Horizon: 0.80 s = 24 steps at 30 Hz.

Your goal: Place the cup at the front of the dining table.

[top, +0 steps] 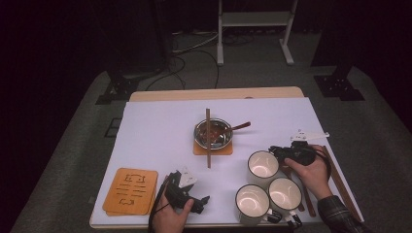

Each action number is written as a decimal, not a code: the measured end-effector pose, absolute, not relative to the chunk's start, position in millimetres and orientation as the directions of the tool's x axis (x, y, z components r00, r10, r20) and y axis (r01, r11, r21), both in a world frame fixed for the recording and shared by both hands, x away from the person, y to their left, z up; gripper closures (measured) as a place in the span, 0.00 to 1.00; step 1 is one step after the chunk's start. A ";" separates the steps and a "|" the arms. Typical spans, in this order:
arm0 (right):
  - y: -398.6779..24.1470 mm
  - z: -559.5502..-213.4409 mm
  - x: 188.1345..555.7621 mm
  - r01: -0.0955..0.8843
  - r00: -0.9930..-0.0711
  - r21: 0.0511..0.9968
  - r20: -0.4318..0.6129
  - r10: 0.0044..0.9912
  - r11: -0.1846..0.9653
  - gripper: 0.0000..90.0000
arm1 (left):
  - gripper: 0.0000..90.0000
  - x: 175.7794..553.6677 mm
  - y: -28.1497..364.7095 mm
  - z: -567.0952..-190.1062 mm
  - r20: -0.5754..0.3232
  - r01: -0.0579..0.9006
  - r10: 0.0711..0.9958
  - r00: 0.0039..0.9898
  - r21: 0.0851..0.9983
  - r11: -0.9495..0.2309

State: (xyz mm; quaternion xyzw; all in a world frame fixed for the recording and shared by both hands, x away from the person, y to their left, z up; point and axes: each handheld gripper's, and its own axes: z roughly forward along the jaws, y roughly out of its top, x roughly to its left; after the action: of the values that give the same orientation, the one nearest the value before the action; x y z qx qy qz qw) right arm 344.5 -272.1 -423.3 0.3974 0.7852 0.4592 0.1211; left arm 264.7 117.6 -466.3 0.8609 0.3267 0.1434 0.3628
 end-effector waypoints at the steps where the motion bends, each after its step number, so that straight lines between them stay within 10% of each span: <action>1: -272.4 -422.4 345.0 0.513 -0.655 0.818 0.177 0.735 0.260 0.90 | 0.00 264.7 117.6 -466.3 0.010 0.458 0.667 0.745 0.718 -0.523; 24: -284.1 -399.6 348.0 0.503 -0.620 0.842 0.195 0.760 0.195 0.89 | 0.00 264.8 117.6 -466.3 0.008 0.459 0.667 0.745 0.719 -0.522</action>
State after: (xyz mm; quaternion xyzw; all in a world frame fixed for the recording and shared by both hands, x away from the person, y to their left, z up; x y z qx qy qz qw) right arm 348.0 -284.1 -399.6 0.4149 0.7612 0.4803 0.1334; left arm 264.8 117.6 -466.3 0.8606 0.3271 0.1429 0.3633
